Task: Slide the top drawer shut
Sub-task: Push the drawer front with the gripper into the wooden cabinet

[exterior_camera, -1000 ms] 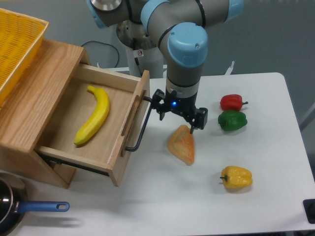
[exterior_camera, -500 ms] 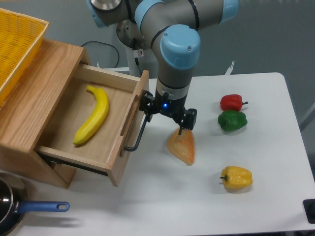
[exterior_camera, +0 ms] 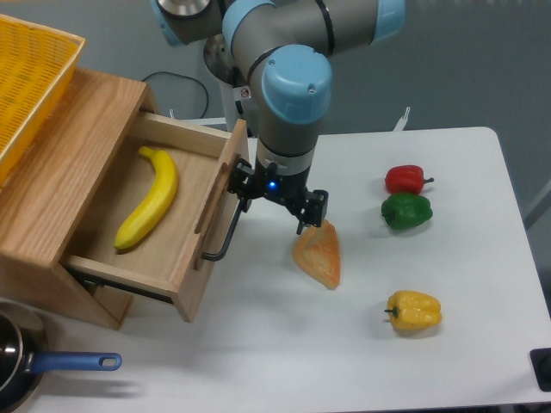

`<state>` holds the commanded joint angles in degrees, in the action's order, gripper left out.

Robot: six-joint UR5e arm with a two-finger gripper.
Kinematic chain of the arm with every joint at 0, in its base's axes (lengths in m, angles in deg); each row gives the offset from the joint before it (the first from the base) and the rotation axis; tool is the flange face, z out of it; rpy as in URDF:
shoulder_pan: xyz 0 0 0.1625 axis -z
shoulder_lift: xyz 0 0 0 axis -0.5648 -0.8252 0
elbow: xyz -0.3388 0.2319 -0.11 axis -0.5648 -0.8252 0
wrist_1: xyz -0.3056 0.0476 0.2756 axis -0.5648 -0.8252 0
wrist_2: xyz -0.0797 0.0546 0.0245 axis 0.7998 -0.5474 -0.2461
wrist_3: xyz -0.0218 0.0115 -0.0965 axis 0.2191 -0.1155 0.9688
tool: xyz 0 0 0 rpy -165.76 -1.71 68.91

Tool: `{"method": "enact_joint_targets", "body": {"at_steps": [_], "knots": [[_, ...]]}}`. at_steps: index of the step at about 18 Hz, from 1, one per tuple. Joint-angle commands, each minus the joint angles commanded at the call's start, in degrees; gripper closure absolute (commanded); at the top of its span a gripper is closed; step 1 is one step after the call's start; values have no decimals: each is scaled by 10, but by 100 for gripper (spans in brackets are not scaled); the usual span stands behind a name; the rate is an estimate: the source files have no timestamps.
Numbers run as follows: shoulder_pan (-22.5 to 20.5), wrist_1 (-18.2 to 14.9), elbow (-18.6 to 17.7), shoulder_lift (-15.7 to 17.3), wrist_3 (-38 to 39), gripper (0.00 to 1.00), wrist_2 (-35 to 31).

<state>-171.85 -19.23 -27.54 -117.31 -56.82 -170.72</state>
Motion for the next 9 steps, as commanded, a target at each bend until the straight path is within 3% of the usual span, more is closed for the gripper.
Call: {"method": "enact_joint_targets", "body": {"at_steps": [9], "knots": [[36,-11,1,6,25,0,1]]}}
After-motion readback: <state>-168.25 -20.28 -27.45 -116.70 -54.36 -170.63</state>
